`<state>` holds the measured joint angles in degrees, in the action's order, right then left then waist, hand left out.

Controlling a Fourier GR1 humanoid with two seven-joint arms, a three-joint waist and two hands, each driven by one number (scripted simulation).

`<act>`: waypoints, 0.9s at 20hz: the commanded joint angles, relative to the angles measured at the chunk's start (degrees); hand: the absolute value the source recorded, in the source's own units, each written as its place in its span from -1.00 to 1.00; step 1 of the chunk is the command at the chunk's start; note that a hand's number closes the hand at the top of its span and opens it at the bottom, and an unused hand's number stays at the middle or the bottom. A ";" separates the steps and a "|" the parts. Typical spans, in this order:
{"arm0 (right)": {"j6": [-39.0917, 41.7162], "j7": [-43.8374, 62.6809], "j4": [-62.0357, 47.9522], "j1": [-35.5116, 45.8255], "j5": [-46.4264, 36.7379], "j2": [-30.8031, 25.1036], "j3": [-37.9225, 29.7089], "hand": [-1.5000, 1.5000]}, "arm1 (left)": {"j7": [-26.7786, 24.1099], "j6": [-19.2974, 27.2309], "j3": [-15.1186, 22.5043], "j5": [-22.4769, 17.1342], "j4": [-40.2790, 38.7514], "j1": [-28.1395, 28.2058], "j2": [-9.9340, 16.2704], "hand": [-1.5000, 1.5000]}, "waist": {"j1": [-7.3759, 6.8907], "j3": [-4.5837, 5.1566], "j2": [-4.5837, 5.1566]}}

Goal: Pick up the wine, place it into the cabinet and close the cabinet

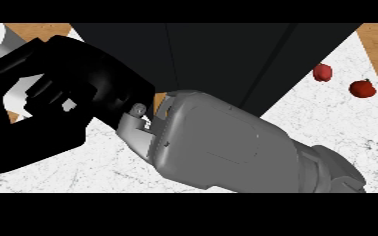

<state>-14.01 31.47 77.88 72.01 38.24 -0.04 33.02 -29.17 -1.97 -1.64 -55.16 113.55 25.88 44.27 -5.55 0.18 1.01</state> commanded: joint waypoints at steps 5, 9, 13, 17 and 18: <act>13.79 -4.34 -17.53 2.53 14.83 0.04 -2.61 1.00 | 3.88 -0.62 -6.16 -4.44 -0.22 -0.39 2.08 -1.00 | 1.31 -0.09 -0.33; 15.52 -12.07 -27.45 7.16 7.33 -2.64 -8.34 1.00 | 2.45 -2.51 -6.69 -3.48 -0.95 1.78 0.74 -1.00 | 1.47 -0.07 -0.26; 15.63 -17.57 -34.73 6.98 4.43 -1.86 -9.35 1.00 | 3.97 -1.72 -8.49 -3.70 -0.64 0.99 1.20 -1.00 | 2.46 -0.11 -0.30; 15.34 -21.07 -37.23 5.62 3.31 -4.78 -10.17 1.00 | 3.57 -1.14 -6.61 -2.19 0.43 0.85 0.14 -1.00 | 2.57 -0.07 0.12; 16.30 -21.72 -36.89 3.55 3.31 -5.28 -9.45 1.00 | 5.02 -0.36 -6.62 -2.56 2.32 0.62 1.12 -1.00 | 3.04 -0.17 0.07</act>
<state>4.10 13.57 48.74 77.59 43.93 0.03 26.89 -25.15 -3.08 -8.58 -58.23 114.21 26.61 45.11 -4.19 0.96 -0.97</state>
